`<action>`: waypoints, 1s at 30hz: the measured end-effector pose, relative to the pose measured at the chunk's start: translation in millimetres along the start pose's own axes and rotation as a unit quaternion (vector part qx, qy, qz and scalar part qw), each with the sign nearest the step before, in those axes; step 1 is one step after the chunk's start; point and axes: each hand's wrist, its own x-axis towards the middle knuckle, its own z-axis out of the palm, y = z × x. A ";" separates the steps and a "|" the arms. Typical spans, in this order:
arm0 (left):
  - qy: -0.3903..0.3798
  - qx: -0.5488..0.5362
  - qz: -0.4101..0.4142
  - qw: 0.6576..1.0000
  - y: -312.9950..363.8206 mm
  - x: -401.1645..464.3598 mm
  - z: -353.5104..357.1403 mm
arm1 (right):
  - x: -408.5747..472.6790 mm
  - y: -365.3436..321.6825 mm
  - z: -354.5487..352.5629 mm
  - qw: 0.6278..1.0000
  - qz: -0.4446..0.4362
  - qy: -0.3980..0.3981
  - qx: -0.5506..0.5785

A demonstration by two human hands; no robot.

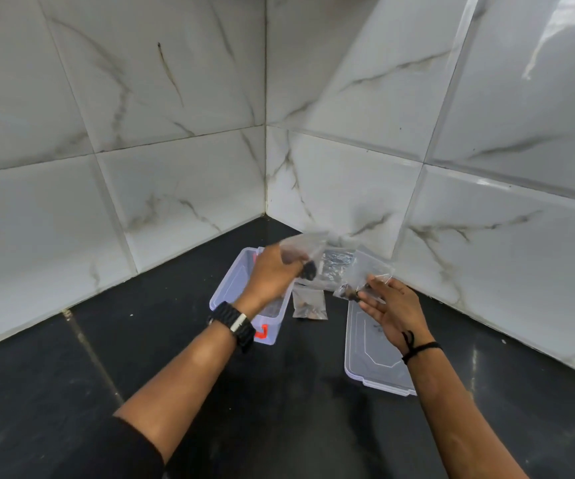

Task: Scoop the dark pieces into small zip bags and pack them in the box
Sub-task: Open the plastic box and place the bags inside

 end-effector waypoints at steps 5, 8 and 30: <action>0.033 0.008 -0.097 0.995 -44.3 30.3 -44.4 | 2.8 3.8 24.7 0.998 0.016 -0.028 -0.047; 0.027 0.047 -0.152 0.987 -69.3 45.8 -49.0 | 11.3 8.2 33.4 0.996 0.019 -0.031 -0.077; -0.071 0.200 -0.260 0.942 -117.1 93.4 -14.0 | 39.4 34.2 32.1 0.989 0.031 -0.042 -0.141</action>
